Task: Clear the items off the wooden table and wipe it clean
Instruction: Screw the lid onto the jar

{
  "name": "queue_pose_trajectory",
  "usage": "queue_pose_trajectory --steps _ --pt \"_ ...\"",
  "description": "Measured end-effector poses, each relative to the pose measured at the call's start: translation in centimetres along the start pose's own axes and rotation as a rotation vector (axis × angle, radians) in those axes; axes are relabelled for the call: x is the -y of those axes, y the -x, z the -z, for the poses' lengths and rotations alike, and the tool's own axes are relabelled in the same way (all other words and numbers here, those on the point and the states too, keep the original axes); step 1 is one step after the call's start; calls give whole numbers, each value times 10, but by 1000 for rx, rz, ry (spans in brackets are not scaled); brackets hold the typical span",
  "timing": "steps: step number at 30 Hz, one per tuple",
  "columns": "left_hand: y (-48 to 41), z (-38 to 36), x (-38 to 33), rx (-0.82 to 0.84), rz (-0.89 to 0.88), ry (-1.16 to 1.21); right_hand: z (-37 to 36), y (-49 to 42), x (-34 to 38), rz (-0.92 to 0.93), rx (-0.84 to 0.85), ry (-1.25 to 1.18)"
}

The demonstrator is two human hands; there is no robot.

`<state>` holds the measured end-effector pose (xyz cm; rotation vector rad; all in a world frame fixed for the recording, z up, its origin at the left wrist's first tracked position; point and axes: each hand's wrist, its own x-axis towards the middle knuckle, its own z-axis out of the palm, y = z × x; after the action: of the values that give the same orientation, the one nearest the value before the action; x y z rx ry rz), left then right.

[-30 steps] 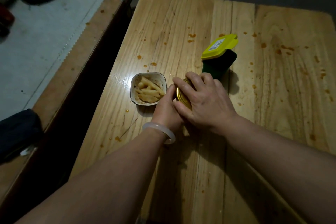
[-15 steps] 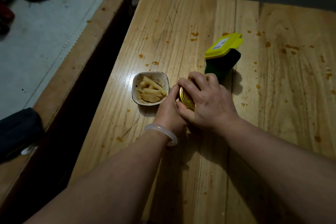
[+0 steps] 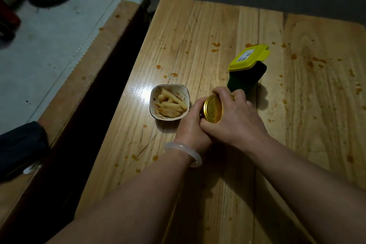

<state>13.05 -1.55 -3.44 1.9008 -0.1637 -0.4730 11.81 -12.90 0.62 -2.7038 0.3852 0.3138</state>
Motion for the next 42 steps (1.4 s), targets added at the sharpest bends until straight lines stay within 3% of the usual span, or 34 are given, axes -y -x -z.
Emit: queue_pose_trajectory --steps 9,17,23,33,42 --pt "22 32 -13 -75 -70 36 31 18 43 99 -41 61" --pt "23 125 -14 -252 -142 8 34 10 124 294 -58 -165" --pt "20 199 14 -409 -179 -64 -6 -13 195 244 -28 -353" --pt "7 312 96 -457 2 -168 -106 -57 310 225 73 -471" --pt "6 380 172 -524 304 -274 -193 -81 385 240 144 -491"
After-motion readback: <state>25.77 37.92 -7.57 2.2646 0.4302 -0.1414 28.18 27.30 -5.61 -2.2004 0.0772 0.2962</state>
